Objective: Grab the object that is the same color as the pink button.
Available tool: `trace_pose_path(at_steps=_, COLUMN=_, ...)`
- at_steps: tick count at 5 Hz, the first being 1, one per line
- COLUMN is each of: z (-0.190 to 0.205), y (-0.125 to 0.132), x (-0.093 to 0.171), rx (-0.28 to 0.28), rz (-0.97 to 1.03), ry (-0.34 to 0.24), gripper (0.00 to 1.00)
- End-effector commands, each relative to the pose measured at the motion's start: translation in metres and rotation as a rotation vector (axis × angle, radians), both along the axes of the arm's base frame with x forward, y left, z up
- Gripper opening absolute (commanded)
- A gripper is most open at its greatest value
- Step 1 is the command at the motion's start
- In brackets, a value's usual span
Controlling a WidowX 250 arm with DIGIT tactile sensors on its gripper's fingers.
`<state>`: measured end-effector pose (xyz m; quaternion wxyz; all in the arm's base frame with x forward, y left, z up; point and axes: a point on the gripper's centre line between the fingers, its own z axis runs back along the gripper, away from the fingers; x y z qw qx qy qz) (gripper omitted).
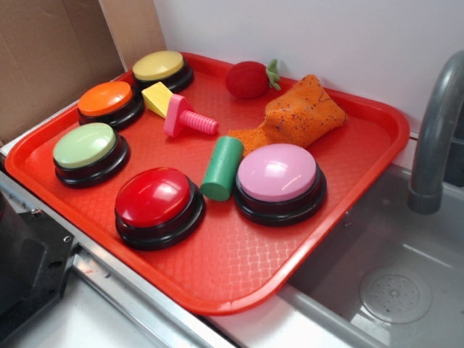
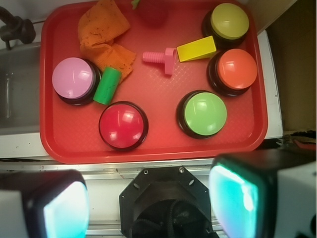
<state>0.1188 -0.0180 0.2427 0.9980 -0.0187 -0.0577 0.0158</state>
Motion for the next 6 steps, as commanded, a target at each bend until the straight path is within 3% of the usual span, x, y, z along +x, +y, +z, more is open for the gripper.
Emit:
trace_pose_path(at_steps=1, z=0.0, y=0.0, x=0.0, rx=0.0, rz=0.0, ry=0.0, gripper=1.0)
trace_pose_path(at_steps=2, z=-0.027, y=0.003, x=0.017, rx=0.033, rz=-0.007, ry=-0.015, gripper=1.0)
trace_pose_path(at_steps=3, z=-0.059, y=0.008, x=0.033, rx=0.065, rz=0.003, ry=-0.089, gripper=1.0)
trace_pose_path(at_steps=4, z=-0.086, y=0.018, x=0.046, rx=0.087, rz=0.02, ry=-0.09, gripper=1.0)
trace_pose_path(at_steps=5, z=-0.109, y=0.03, x=0.065, rx=0.116, rz=0.029, ry=-0.143, gripper=1.0)
trace_pose_path(at_steps=6, z=-0.129, y=0.036, x=0.084, rx=0.095, rz=0.064, ry=-0.186, gripper=1.0)
